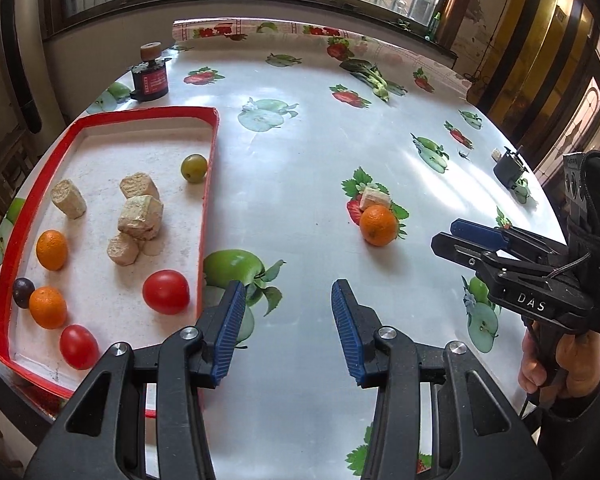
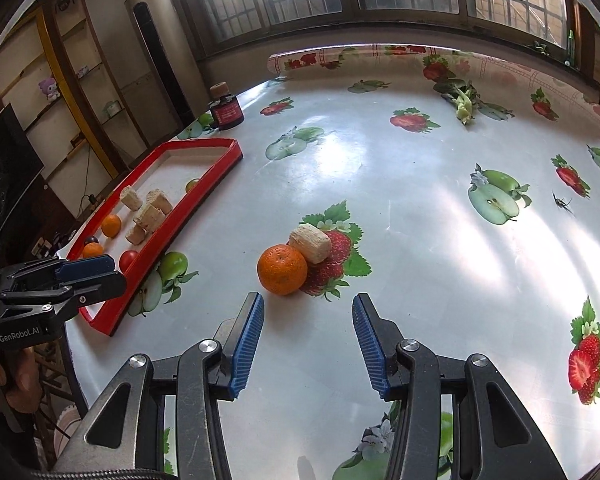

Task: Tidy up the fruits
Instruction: 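Move both open tools back to the orange and bread cube on the table, then close the left tool on the orange while the right tool grasps the bread cube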

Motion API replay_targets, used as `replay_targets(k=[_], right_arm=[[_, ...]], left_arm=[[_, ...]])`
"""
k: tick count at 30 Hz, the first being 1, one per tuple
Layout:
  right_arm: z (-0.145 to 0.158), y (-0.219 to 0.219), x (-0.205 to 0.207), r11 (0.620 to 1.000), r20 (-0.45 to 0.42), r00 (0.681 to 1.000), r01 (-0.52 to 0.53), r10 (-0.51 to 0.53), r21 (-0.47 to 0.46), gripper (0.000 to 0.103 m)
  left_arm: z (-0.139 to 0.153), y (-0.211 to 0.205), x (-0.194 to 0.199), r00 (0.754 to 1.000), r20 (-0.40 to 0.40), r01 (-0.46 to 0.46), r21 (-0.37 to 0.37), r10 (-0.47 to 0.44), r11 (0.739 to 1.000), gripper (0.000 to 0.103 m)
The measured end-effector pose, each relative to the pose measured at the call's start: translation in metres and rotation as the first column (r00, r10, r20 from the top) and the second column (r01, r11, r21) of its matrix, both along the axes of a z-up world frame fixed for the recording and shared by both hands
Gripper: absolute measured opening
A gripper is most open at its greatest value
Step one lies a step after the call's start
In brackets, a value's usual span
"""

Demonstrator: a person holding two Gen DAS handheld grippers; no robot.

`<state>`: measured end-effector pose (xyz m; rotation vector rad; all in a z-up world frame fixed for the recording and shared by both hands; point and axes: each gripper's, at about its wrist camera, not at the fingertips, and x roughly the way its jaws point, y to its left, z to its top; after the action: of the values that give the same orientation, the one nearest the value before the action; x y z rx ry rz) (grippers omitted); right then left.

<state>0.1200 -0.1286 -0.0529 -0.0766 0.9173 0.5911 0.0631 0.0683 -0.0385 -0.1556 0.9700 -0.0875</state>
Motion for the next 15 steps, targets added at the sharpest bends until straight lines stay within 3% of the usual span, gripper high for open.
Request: replay_targets(k=[8,15], right_arm=[[-0.005,-0.03,0.011,0.998,-0.011,0.998,0.067,-0.066,0.005,0.048],[-0.007,-0.052,0.022,0.994,-0.02,0.994,0.112,-0.111,0.007,0.048]], left_arm=[[-0.015,-0.047,0.034,0.995,-0.026,0.097,-0.042,-0.098,0.994,0.043],[-0.028,-0.073,0.07,0.991,-0.047,0.127,-0.042,-0.129,0.991,0.043]])
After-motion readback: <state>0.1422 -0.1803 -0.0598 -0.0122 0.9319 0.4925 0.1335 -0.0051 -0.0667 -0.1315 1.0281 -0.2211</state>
